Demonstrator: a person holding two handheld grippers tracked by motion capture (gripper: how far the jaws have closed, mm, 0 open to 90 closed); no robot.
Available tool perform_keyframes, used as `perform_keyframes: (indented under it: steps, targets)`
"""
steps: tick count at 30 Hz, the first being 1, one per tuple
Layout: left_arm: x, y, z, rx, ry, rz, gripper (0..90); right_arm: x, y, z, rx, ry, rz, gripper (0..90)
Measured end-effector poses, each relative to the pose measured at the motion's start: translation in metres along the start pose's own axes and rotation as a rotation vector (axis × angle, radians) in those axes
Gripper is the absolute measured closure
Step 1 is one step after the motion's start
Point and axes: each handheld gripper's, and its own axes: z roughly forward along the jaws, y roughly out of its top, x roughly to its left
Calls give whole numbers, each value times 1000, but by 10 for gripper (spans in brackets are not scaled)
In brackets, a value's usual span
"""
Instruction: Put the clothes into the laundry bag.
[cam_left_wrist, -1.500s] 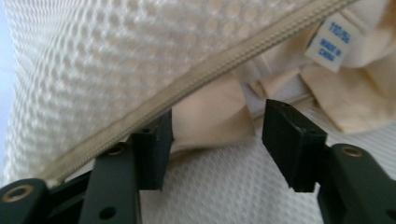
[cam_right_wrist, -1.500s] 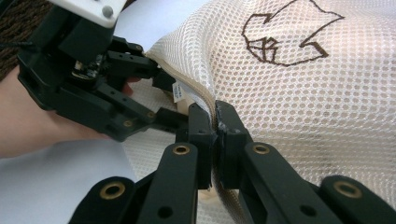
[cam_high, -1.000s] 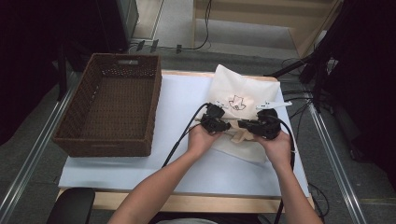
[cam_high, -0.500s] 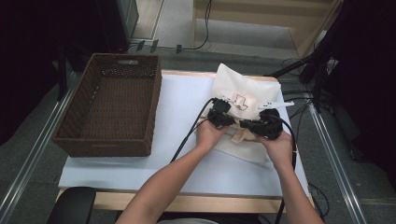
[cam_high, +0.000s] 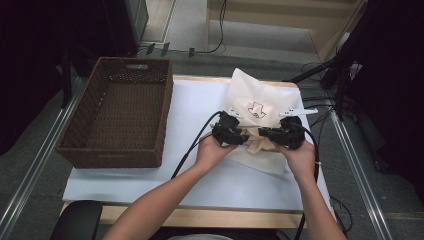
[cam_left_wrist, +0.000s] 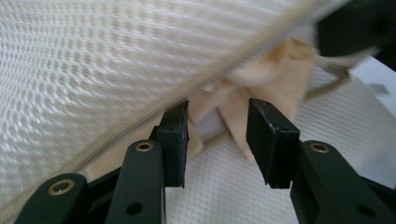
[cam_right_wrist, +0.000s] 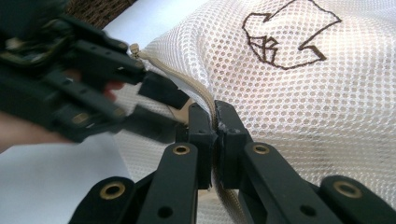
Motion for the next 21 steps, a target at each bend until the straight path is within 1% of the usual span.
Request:
perform_keyframes:
  steps: [3, 6, 8, 11, 13, 14, 15, 16, 18, 19, 20, 21]
  targets:
    - [-12, -2, -3, -1, -32, 29, 571, 0, 0, 0, 0, -2, 4, 882]
    - [-24, -5, 5, 10, -45, 66, 550, 0, 1, 0, -1, -3, 1, 882]
    - [-28, -7, 13, 11, -58, 62, 550, 1, 1, 0, 0, -4, 3, 882]
    - [-33, -10, 28, 17, -66, 52, 551, 1, 1, -1, 1, -4, 4, 882]
    - [-36, -11, 37, 21, -56, 61, 552, 1, 1, -1, 1, -3, 5, 882]
    - [-37, -12, 41, 27, -42, 74, 554, 0, 1, -1, 0, -2, 6, 882]
    - [-39, -12, 46, 30, -20, 76, 556, 0, 1, -1, 0, -1, 8, 882]
    - [-39, -13, 50, 36, -18, 83, 573, 0, 1, 0, 0, -2, 7, 882]
    - [-39, -13, 55, 34, 11, 93, 646, 0, 1, 0, 1, -1, 7, 882]
    - [-38, -13, 56, 24, 17, 102, 717, 0, 1, 0, 1, -1, 8, 882]
    - [-38, -13, 57, 24, 31, 111, 785, 0, 1, 0, 1, -2, 8, 882]
    - [-36, -12, 58, 21, 30, 114, 849, 0, 1, 0, 0, -1, 9, 882]
